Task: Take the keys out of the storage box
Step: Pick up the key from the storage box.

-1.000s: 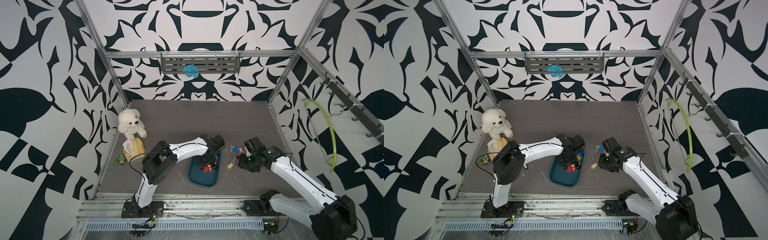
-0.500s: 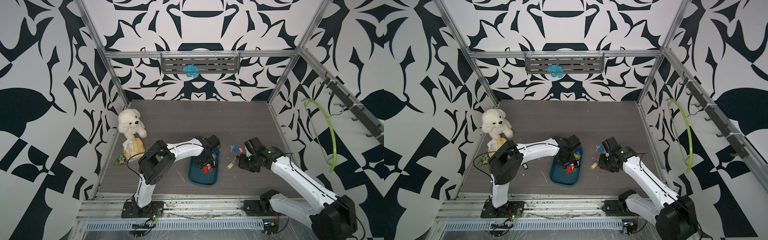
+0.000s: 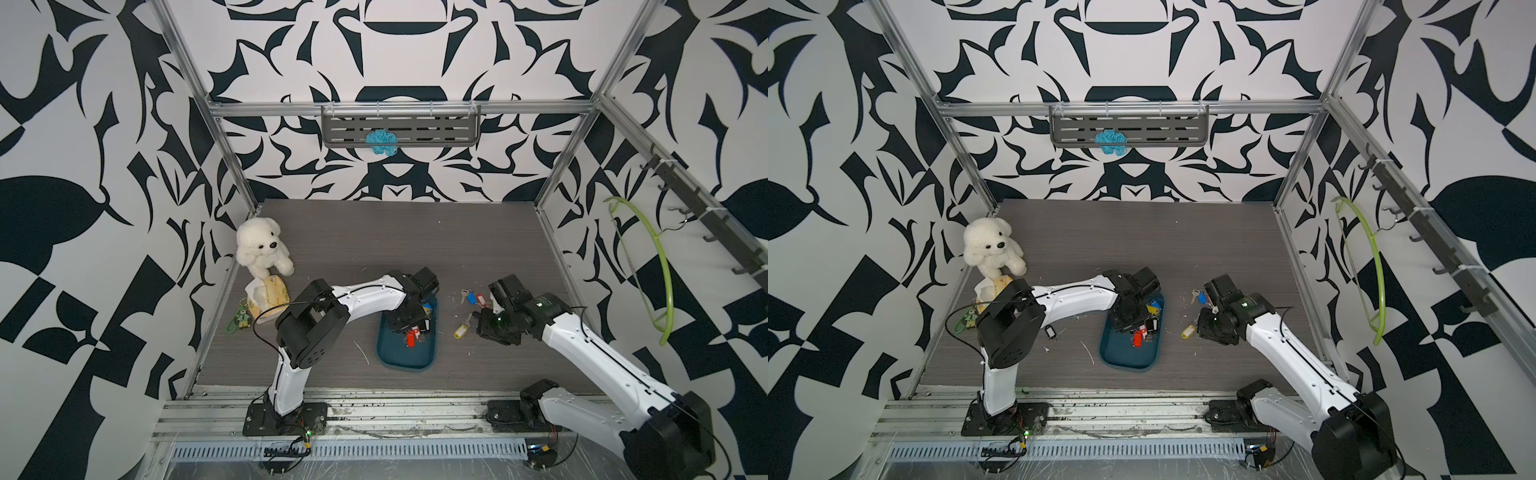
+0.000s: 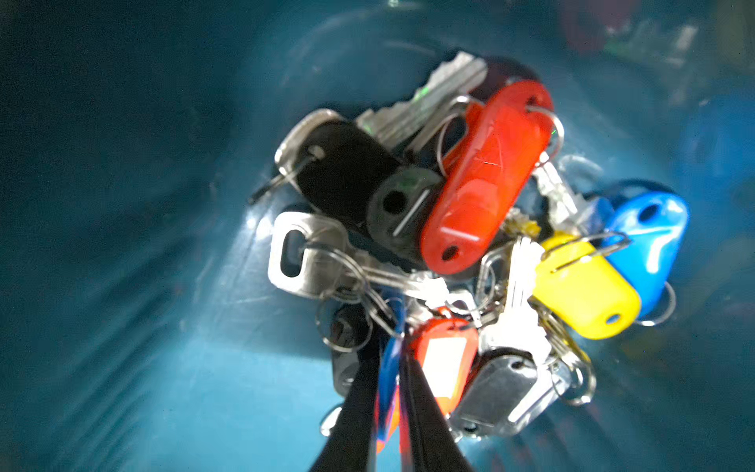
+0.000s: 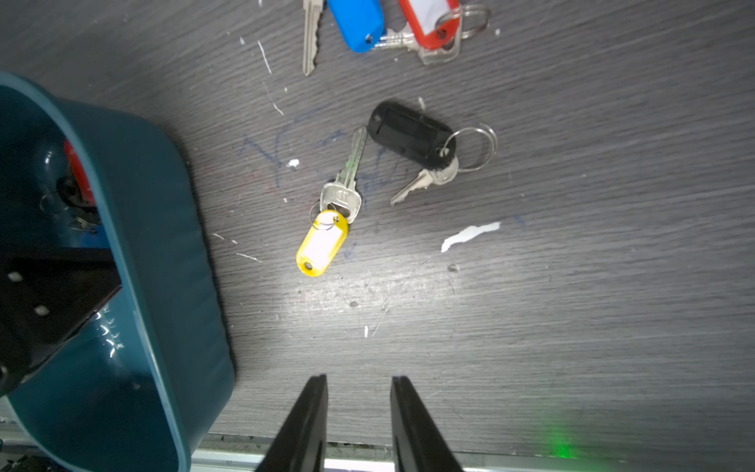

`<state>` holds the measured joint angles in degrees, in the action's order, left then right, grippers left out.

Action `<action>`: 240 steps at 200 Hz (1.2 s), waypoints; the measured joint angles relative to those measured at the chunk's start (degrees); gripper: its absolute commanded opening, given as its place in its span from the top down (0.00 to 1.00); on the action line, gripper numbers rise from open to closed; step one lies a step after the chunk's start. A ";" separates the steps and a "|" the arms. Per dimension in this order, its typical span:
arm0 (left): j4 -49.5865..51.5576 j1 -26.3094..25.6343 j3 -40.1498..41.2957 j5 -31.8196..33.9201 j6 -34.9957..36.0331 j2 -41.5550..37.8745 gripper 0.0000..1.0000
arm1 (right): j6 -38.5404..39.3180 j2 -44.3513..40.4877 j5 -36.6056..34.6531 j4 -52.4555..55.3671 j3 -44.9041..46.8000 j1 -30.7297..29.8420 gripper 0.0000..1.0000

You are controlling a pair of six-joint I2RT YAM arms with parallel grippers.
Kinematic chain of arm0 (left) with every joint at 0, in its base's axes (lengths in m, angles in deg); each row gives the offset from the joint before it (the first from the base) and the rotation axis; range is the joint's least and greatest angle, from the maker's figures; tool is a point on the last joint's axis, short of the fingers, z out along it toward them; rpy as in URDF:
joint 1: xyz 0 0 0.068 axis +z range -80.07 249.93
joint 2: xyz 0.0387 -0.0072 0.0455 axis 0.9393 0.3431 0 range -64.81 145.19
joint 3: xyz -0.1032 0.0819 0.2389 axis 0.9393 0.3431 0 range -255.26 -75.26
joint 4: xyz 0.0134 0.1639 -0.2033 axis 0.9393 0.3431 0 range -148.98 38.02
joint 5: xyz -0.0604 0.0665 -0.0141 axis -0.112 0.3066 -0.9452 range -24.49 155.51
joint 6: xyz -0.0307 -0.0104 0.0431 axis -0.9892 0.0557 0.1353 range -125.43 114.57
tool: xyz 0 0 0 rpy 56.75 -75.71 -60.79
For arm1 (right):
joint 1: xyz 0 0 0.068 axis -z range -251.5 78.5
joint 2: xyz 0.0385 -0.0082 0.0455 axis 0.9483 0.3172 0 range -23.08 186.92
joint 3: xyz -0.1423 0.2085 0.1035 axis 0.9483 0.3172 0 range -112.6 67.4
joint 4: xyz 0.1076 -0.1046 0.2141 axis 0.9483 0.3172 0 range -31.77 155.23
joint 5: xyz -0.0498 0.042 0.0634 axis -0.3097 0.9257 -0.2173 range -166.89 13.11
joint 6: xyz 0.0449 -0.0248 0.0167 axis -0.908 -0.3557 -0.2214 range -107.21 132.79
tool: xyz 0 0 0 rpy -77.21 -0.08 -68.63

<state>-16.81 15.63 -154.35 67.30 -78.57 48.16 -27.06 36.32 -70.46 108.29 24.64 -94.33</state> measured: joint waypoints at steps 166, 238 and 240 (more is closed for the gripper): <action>10.78 -0.02 -8.79 3.69 7.02 -5.38 1.00 | -0.20 -0.11 0.42 0.07 -0.02 0.00 0.68; 15.96 2.82 -12.76 4.68 8.50 -15.69 1.00 | -0.24 -0.11 0.68 0.11 -0.04 0.00 0.68; 16.11 2.99 -12.76 4.68 8.52 -15.87 1.00 | -0.24 -0.11 0.70 0.11 -0.04 0.00 0.68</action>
<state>-0.70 18.62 -167.12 71.97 -70.05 32.29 -27.30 36.21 -69.76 108.40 24.59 -94.33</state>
